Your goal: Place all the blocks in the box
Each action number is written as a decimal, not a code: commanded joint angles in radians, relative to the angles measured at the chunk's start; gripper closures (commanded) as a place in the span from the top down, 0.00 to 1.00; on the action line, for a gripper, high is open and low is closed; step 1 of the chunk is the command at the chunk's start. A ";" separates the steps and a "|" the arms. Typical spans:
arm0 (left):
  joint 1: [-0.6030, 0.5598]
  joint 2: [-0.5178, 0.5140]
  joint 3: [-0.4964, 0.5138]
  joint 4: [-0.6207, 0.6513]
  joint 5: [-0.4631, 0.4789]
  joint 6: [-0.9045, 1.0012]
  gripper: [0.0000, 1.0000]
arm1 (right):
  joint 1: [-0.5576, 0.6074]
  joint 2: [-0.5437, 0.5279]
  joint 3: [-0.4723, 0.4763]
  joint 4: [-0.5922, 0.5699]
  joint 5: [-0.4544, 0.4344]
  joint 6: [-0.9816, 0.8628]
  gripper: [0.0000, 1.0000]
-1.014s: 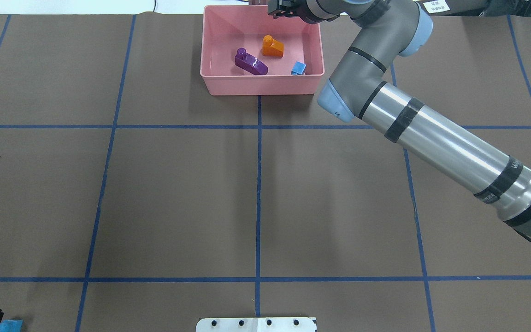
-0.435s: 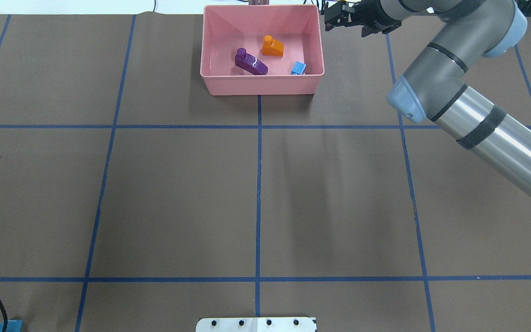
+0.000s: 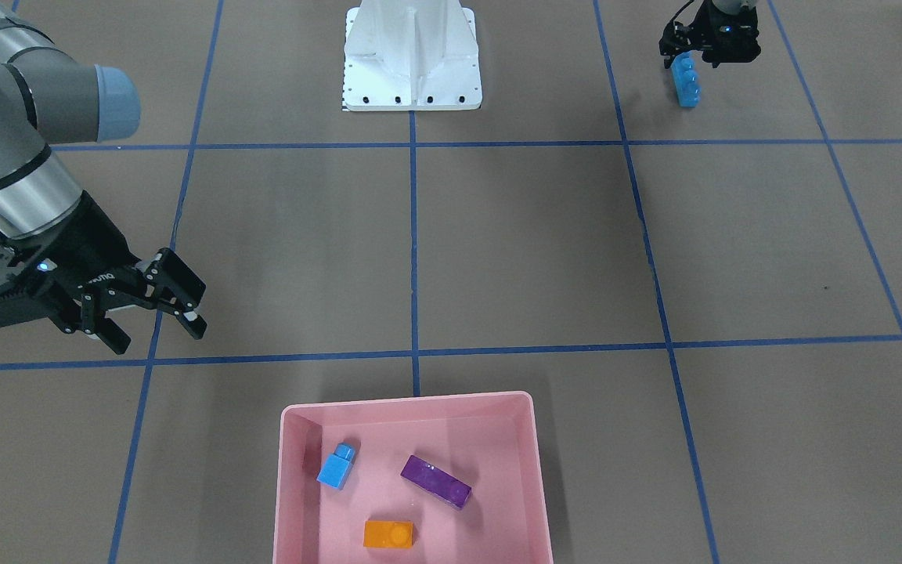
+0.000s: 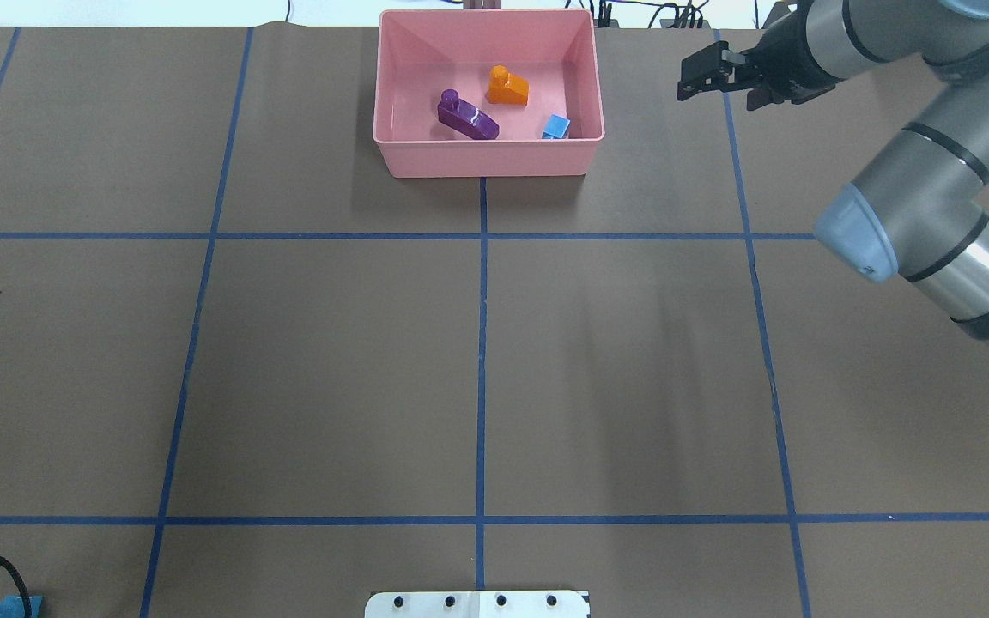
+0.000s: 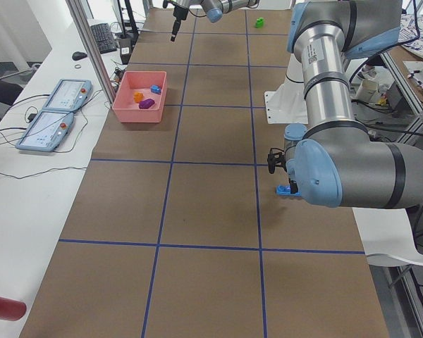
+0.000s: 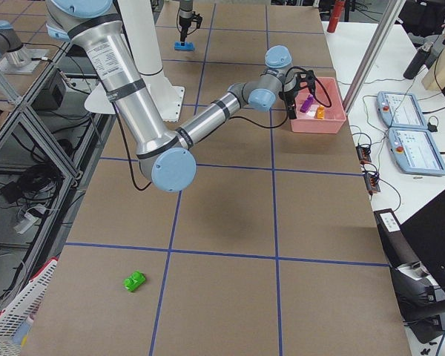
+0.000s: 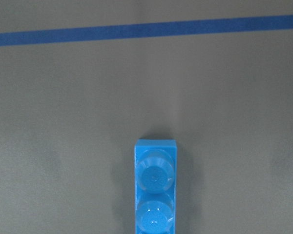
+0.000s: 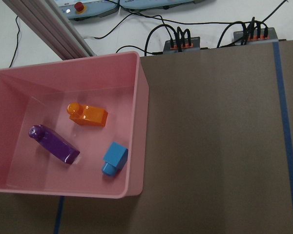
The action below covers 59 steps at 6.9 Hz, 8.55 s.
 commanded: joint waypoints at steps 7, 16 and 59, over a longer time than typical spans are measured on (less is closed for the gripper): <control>0.084 -0.021 0.034 0.000 0.073 -0.001 0.77 | 0.117 -0.289 0.171 -0.026 0.157 -0.204 0.99; 0.069 -0.013 -0.077 -0.051 0.073 -0.149 0.00 | 0.313 -0.568 0.244 -0.024 0.277 -0.543 0.99; -0.833 -1.682 1.213 0.001 0.088 -0.712 0.00 | 0.499 -0.925 0.142 -0.174 -0.150 -1.400 0.00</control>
